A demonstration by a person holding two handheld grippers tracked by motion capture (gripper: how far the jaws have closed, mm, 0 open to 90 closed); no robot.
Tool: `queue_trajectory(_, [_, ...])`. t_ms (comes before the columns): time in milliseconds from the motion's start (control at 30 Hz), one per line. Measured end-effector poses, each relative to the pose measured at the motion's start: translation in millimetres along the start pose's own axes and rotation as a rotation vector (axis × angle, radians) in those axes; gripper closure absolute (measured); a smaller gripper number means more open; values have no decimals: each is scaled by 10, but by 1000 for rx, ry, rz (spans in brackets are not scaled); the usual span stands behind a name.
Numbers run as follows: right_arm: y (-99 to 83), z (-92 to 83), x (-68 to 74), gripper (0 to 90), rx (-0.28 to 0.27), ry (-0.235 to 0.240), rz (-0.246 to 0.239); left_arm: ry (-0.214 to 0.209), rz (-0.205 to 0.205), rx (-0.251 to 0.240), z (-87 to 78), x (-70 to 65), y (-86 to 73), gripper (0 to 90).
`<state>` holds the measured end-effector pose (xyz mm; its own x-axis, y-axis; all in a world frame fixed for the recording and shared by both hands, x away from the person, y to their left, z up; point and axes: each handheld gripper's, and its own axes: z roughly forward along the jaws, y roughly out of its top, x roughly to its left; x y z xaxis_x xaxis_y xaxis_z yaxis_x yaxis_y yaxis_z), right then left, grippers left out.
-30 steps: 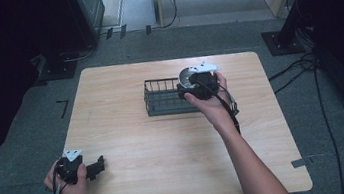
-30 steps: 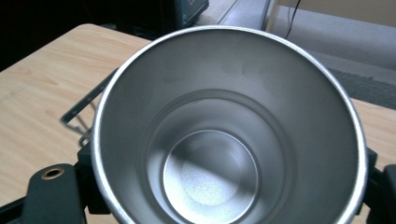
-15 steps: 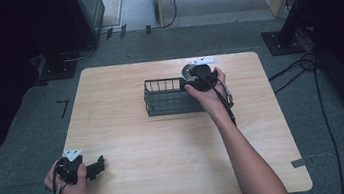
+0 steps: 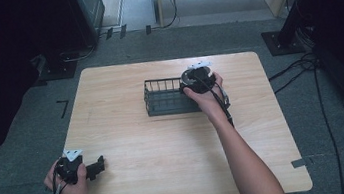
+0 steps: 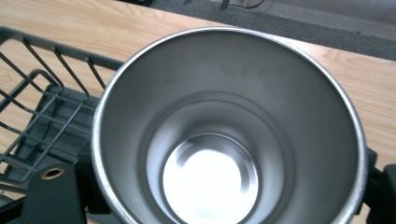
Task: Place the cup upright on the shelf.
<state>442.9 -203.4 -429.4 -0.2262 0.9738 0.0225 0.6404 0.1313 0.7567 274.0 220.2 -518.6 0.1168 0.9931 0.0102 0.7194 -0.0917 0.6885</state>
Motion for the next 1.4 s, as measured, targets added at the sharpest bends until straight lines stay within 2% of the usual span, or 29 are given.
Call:
queue_trajectory(333, [-81,45,-19,174,20,17,-8,0,0,0,0,0,0,0])
queue_trajectory(367, [-79,44,-15,158,26,20,-16,0,0,0,0,0,0,0])
queue_trajectory(400, [-67,46,-9,56,45,29,-19,0,0,0,0,0,0,0])
queue_trajectory(533, [-52,21,-20,0,45,43,-10,0,0,1,0,0,0,0])
queue_trajectory(600, [-44,-14,-26,0,38,58,-10,0,0,0,0,0,0,0])
queue_trajectory(767, [-25,-153,-8,0,10,70,-25,0,0,1,0,0,0,0])
queue_trajectory(900, [-17,-294,-6,0,-17,50,-26,0,0,1,0,0,0,0])
queue_trajectory(1000, [-45,-415,-42,0,-40,44,1,0,0,1,0,1,0,0])
queue_trajectory(1400, [-449,-849,-258,0,-68,54,14,0,0,1,0,0,0,0])
